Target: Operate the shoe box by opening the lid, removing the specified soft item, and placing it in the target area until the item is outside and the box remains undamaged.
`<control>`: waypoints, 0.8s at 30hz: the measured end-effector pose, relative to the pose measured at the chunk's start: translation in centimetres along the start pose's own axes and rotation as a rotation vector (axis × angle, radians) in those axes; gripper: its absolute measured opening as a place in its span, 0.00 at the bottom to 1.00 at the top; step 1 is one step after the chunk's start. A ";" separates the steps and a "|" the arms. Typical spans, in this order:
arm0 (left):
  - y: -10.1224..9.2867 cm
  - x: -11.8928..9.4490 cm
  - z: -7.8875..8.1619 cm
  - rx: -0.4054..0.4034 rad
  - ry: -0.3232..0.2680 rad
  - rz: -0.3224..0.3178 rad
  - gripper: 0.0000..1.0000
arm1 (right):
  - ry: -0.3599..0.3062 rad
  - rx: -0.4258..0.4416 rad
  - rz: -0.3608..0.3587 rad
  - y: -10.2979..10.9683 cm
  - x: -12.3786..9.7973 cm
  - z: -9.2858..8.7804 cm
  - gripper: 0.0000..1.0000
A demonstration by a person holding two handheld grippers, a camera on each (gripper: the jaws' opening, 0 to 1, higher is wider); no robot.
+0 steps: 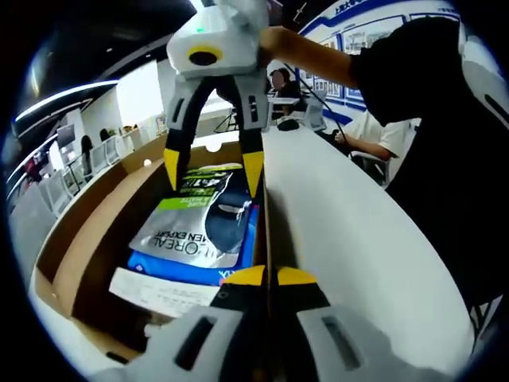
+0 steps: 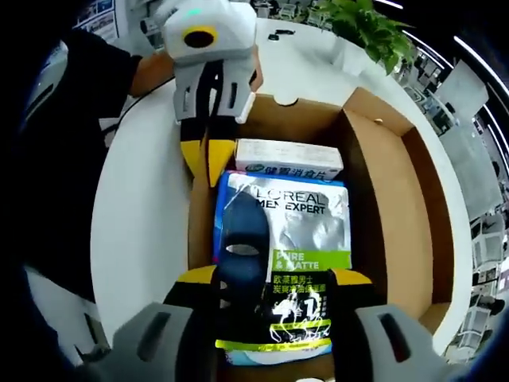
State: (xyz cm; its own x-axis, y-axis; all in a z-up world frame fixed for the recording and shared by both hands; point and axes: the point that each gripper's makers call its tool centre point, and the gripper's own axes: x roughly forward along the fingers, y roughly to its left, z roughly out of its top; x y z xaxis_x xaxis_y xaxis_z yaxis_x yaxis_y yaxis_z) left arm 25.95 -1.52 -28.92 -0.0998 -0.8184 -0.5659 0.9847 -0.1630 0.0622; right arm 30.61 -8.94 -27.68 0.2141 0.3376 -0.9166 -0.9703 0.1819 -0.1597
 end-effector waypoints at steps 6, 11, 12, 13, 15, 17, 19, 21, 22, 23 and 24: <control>0.0 0.0 0.0 0.001 -0.001 -0.001 0.02 | 0.011 -0.006 0.021 0.1 0.0 0.2 0.56; 0.0 0.0 0.0 0.003 -0.001 -0.003 0.02 | 0.041 -0.020 0.052 0.1 0.5 0.3 0.61; 0.0 0.0 -0.1 0.003 -0.001 -0.004 0.02 | 0.048 -0.031 0.054 0.2 0.8 0.4 0.61; 0.0 0.0 -0.1 0.004 -0.001 -0.004 0.02 | 0.053 -0.040 0.057 0.2 1.0 0.4 0.60; 0.0 0.0 -0.1 0.006 -0.001 -0.005 0.02 | 0.064 -0.047 0.057 0.3 1.2 0.3 0.61; 0.0 0.0 -0.1 0.007 -0.002 -0.006 0.02 | 0.069 -0.048 0.053 0.1 1.2 0.3 0.62; 0.0 0.0 -0.1 0.008 -0.003 -0.006 0.02 | 0.074 -0.037 0.032 -0.1 1.1 0.2 0.64; 0.0 -0.1 -0.1 0.007 -0.004 -0.006 0.02 | 0.078 -0.014 0.012 -0.3 0.9 0.1 0.64; 0.0 -0.1 -0.1 0.007 -0.004 -0.005 0.02 | 0.083 -0.005 -0.014 -0.5 0.8 -0.1 0.64; 0.0 -0.1 -0.1 0.007 -0.003 -0.005 0.02 | 0.086 -0.012 -0.033 -0.6 0.6 -0.2 0.64; 0.0 -0.1 -0.1 0.006 -0.004 -0.004 0.02 | 0.096 -0.025 -0.058 -0.8 0.5 -0.4 0.63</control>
State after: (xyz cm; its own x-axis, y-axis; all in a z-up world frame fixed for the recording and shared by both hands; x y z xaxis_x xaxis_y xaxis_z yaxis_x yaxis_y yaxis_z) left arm 25.97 -1.43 -28.95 -0.1043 -0.8197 -0.5632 0.9833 -0.1697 0.0650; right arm 31.40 -9.29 -28.14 0.2599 0.2369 -0.9361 -0.9592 0.1748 -0.2220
